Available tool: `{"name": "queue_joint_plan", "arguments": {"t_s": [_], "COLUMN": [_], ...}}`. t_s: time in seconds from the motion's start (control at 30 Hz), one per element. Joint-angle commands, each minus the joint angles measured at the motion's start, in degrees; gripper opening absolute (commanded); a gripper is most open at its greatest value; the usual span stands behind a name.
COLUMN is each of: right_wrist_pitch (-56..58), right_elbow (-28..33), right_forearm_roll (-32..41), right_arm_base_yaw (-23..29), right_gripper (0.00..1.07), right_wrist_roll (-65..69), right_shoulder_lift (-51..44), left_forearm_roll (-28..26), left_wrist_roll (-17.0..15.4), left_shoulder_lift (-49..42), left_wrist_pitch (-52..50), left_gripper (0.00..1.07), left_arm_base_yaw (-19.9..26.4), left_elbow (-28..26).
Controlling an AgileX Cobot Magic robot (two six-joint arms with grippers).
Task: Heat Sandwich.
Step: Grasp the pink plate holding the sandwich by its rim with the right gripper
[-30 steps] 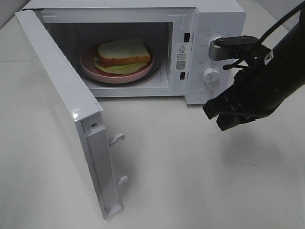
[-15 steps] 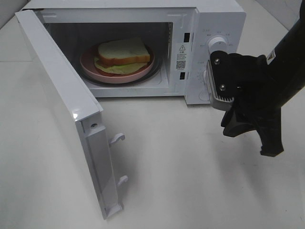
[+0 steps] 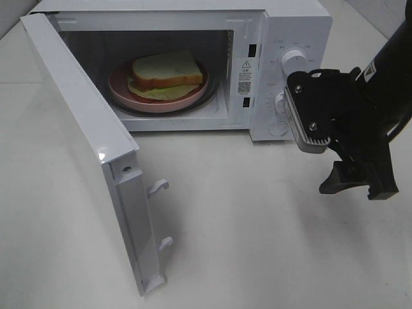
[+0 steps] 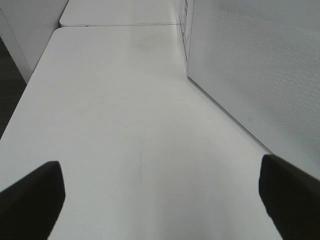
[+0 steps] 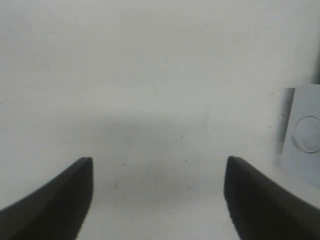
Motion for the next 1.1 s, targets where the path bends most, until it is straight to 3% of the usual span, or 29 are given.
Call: {"name": "queue_joint_plan", "arguments": {"t_s": [0.03,0.47,1.1], "right_wrist_pitch": [0.11,-0.52,-1.89], "right_elbow": [-1.66,-4.01,-19.77], "right_forearm_roll": [-0.34,-9.68,-10.83], "right_arm_base_yaw": [-0.23,5.10,13.06], "right_gripper": [0.93,0.93,0.90], "right_wrist_roll": [4.64,7.10,8.94], "right_shoulder_lift": [-0.46,-0.29,11.06], "left_forearm_roll": [-0.29,-0.29,-0.29], "left_wrist_roll": [-0.23,-0.23,-0.23], "left_shoulder_lift": [-1.26,-1.26,-1.26], "left_wrist_pitch": [-0.40,-0.40,-0.40], "left_gripper": [1.01,1.01,1.01], "left_arm_base_yaw": [0.23,0.23,0.23], "left_elbow": [0.11,0.11,0.11]}}
